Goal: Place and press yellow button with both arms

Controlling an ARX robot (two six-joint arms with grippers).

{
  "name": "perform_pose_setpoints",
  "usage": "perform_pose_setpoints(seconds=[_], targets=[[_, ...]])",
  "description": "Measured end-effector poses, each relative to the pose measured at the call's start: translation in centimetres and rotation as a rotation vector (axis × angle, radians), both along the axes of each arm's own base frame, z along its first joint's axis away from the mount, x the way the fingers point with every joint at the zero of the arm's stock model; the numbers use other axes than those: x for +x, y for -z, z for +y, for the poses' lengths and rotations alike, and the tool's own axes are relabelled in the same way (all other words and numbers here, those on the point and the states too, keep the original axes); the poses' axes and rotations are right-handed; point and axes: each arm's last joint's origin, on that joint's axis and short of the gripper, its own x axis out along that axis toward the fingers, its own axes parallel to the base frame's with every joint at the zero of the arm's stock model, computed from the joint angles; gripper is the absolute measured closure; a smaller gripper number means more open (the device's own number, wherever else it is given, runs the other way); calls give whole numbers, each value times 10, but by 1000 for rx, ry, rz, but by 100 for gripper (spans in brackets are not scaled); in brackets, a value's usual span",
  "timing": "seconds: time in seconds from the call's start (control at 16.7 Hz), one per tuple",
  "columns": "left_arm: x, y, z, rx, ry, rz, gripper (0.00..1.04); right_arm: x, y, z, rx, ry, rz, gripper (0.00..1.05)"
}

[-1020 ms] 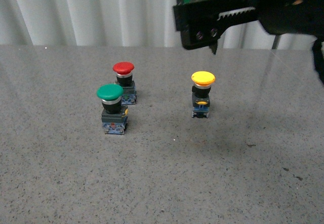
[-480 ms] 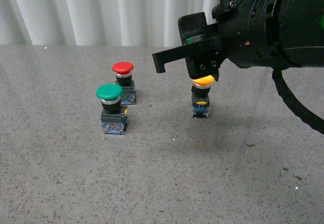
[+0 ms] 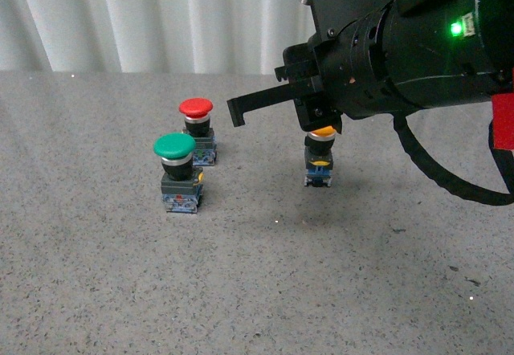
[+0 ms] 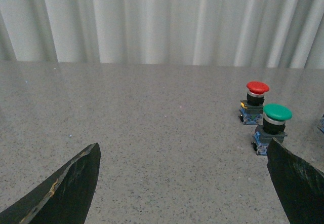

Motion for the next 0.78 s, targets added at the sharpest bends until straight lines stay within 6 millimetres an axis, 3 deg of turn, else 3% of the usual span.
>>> perform_pose_setpoints(seconds=[0.78], targets=[[0,0,0,0,0,0,7,11,22,-7,-44,35,65,103]])
